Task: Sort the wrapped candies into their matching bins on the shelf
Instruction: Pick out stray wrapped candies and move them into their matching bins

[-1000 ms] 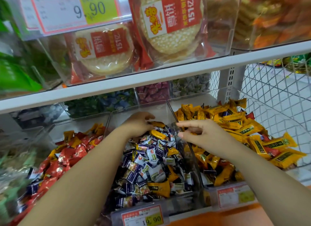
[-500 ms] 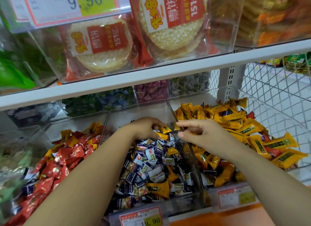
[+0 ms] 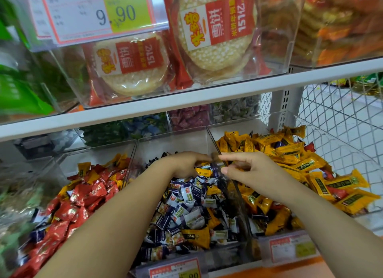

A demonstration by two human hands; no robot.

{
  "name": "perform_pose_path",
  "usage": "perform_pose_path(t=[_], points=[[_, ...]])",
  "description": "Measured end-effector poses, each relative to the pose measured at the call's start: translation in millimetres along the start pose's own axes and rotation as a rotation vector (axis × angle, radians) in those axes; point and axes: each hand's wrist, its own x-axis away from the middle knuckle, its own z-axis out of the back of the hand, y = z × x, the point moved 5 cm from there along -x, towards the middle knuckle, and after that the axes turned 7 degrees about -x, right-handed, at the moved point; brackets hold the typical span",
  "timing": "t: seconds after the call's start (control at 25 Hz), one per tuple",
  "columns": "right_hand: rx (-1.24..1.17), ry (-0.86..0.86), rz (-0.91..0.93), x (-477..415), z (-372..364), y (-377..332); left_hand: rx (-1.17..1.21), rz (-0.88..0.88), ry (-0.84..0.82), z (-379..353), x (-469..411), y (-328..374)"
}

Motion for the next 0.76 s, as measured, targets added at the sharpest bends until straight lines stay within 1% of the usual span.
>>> perform_pose_path(t=[0.28,0.48,0.64,0.76], points=[[0.025,0.007,0.017,3,-1,-6,0.016,0.064,-0.036,3,-6,2],[0.019,0.002,0.018,2,-1,-7,0.195,0.046,-0.025,2,-6,0],[0.011,0.001,0.006,2,-1,-7,0.311,0.021,0.111,9,4,1],[0.012,-0.001,0.011,3,-1,-8,0.291,-0.006,0.204,15,18,6]])
